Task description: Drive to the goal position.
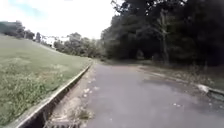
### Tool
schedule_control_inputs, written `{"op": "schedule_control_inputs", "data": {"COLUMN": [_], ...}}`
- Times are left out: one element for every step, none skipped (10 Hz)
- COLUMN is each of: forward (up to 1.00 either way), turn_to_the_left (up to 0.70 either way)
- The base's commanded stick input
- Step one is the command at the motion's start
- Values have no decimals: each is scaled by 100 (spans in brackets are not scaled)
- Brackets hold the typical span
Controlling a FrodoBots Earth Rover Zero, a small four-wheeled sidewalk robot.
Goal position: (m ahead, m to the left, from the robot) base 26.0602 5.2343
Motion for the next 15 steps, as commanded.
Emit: {"op": "schedule_control_inputs", "data": {"forward": [70,70,70,70,70,70,70,70,70,70,70,70,70,70,70], "turn_to_the_left": [5,25,8,1,0,0,0,0,0,0,0,0,0,0,0]}}
